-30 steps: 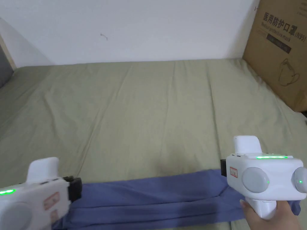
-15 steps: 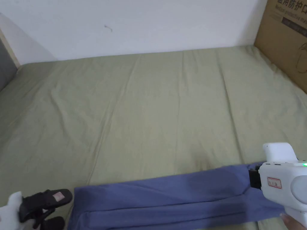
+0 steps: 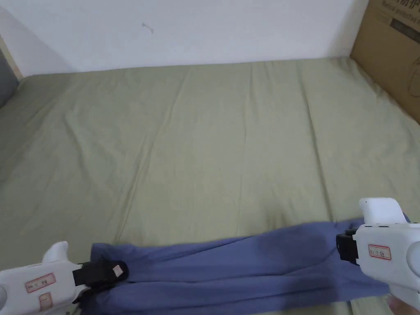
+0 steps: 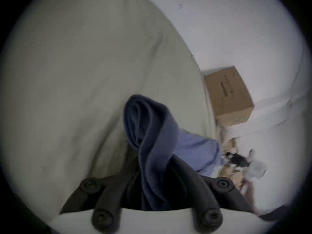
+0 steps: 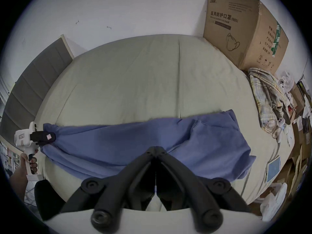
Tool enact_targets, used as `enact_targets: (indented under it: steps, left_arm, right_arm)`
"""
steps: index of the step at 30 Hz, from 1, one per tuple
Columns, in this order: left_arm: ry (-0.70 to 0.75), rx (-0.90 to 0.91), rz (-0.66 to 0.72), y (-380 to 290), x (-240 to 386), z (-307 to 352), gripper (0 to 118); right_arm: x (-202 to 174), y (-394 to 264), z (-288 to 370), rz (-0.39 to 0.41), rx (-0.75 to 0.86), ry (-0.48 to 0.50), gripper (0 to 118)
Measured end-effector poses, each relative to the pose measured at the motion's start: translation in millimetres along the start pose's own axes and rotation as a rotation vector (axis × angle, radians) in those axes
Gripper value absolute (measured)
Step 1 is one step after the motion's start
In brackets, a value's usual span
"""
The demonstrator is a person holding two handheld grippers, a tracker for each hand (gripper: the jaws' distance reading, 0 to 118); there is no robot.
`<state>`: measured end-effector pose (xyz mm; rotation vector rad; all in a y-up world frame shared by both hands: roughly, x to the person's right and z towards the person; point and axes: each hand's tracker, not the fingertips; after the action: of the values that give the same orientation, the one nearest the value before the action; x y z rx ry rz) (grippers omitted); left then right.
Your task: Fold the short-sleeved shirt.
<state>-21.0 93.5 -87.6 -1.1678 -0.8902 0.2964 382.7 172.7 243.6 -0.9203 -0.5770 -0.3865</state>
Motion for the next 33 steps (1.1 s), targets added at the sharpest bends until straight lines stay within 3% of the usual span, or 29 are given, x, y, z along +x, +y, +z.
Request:
enact_targets:
  steps: [3,4,6,9,12,13,14,15,16,17,19,21,22,25,26,28,29,33]
  left_arm:
    - [0.289,0.075,-0.157,-4.9,35.7,32.6,4]
    - [0.45,0.09,-0.26,-7.9,48.0,35.7,4]
    - [0.633,0.094,-0.419,-9.9,64.0,37.0,5]
    - [0.302,0.091,-0.275,-2.1,81.9,27.5,5]
    - [0.078,0.037,-0.185,1.3,126.4,-3.6,6]
    - [0.021,0.005,-0.176,0.7,139.1,-18.9,16]
    - [-0.023,-0.029,-0.176,-1.9,156.1,-38.6,39]
    - [-0.037,-0.065,-0.184,-5.1,171.0,-57.3,84]
    - [-0.061,-0.119,-0.183,-8.2,179.6,-76.6,107]
    - [-0.092,-0.188,-0.175,-12.5,186.7,-93.2,115]
    - [-0.164,-0.264,-0.121,-21.5,203.0,-109.0,116]
    - [-0.15,-0.247,-0.131,-24.0,204.3,-106.0,114]
    - [-0.077,-0.168,-0.228,-20.4,198.9,-98.4,114]
    - [0.073,-0.061,-0.301,-17.6,188.0,-69.5,112]
    - [0.099,-0.028,-0.301,-18.7,179.7,-60.1,103]
    - [0.184,-0.012,-0.284,-14.9,171.4,-52.9,21]
    - [0.174,-0.014,-0.237,-16.9,163.0,-56.5,0]
    - [0.064,-0.173,-0.145,-25.3,152.1,-85.0,0]
  right_arm:
    - [-2.3,-0.5,0.8,0.006,0.004,0.021,0]
    - [-3.4,-0.6,1.4,0.013,0.005,0.026,0]
    - [-5.4,-1.8,2.8,0.024,0.007,0.034,0]
    - [-5.9,-3.7,5.6,0.026,0.013,0.051,0]
    - [-4.5,-5.6,11.0,0.017,0.021,0.066,0]
    - [-3.4,-6.1,13.0,0.014,0.023,0.069,0]
    - [-2.0,-6.7,14.5,0.013,0.024,0.071,0]
    - [-0.6,-7.4,15.7,0.012,0.026,0.072,0]
    - [1.8,-7.9,16.2,0.012,0.025,0.072,0]
    - [3.8,-8.3,16.8,0.011,0.023,0.07,0]
    - [8.2,-8.8,18.7,0.005,0.021,0.065,0]
    - [13.3,-9.3,20.9,-0.009,0.029,0.066,0]
    - [15.4,-9.2,21.6,-0.015,0.032,0.068,0]
    - [19.4,-8.5,20.9,-0.022,0.036,0.074,0]
    - [19.8,-8.3,19.8,-0.022,0.036,0.074,0]
    - [21.0,-8.1,17.7,-0.021,0.037,0.075,0]
    - [21.4,-8.1,16.7,-0.022,0.036,0.076,0]
    - [23.1,-9.1,14.5,-0.041,0.027,0.096,0]
